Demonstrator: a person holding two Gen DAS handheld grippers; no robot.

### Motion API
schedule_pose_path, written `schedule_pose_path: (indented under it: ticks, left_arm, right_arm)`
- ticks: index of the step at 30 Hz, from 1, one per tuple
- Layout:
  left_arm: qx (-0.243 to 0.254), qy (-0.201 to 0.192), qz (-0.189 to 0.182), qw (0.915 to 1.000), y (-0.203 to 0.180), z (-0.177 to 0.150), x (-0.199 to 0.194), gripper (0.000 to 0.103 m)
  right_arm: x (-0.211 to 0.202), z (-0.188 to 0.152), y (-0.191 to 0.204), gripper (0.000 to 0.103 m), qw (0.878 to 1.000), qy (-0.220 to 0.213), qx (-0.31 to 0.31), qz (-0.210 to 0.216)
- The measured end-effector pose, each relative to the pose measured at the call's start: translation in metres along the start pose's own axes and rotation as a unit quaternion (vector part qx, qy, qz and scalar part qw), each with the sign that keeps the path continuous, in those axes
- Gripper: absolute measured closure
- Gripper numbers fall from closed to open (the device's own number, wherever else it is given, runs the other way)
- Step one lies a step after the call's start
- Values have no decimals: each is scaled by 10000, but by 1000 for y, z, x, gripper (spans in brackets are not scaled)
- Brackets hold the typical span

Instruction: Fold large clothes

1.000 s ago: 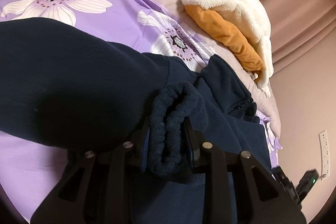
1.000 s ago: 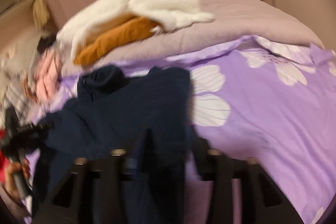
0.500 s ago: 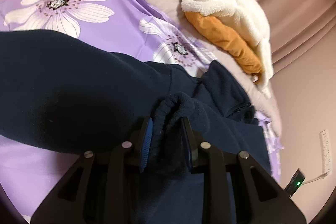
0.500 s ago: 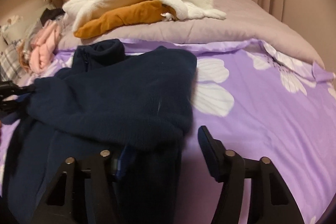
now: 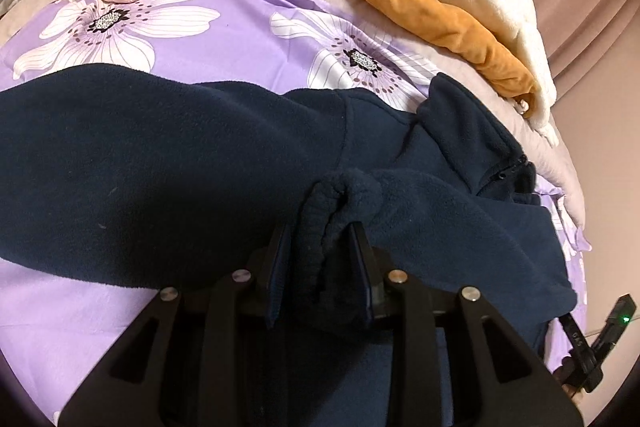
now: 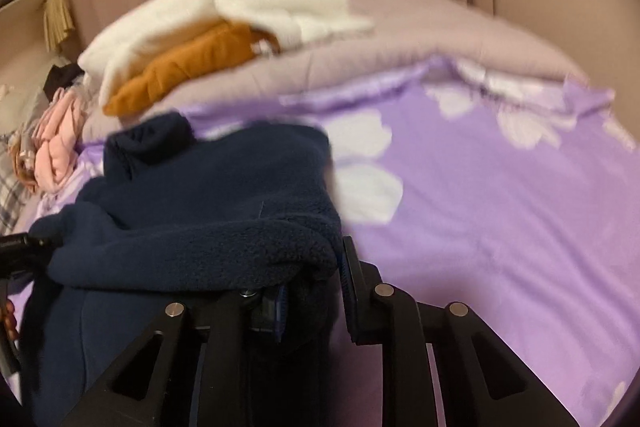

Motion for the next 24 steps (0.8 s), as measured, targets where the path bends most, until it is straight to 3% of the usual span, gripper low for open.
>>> schedule_pose_path:
  ticks: [5,7,9,10,11,12,15,18,20,24]
  left_arm:
    - [-121,-73,-289,9995,-1,2,-27,68]
    - [29,-178,-273,9995,-3,3,-41,61]
    - [183,-296,-281,9990,-7,4,-54,56]
    - [246,-396,-256,9986,-8,6,-62,55]
    - [263,-456,-275,9982,-8,7,-66,55]
    - [298,-507,-358,9976,-11,8,-71,52]
    - [472,-442,-710,9954,-31,7,-69,50]
    - [640,-167,-1232,9902,-62,-1,-52,50]
    - [746,45,-1447,9867,-80,-8,-33,50]
    - [797,235,-1459,9858,-90,-11,-7,50]
  right_arm:
    - [-28,-5,0,69,9984,208,-475,232]
    - [-42,-5,-5,63,9975,258,-522,396]
    - [-57,3,-14,62,9968,101,-265,743]
    - [-63,10,-21,59,9933,46,39,1158]
    - [-64,14,-24,46,9890,41,276,1451]
    - [-64,22,-31,40,9821,-43,653,1764]
    - [-44,45,-44,37,9701,-40,1382,1995]
    - [2,64,-43,37,9581,348,1907,2107]
    - [30,73,-32,37,9522,630,2031,2192]
    - [73,83,-16,37,9529,999,1918,2124]
Point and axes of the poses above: each gripper's, at about its wrist camera, not at the fingertips, and x roughly the way its jaws point, y to its left, z to its top, the point moved 7 cm from there along x, roughly the way its jaws point, and after that the axes turned 7 degrees about y, right-handed, at the moved point
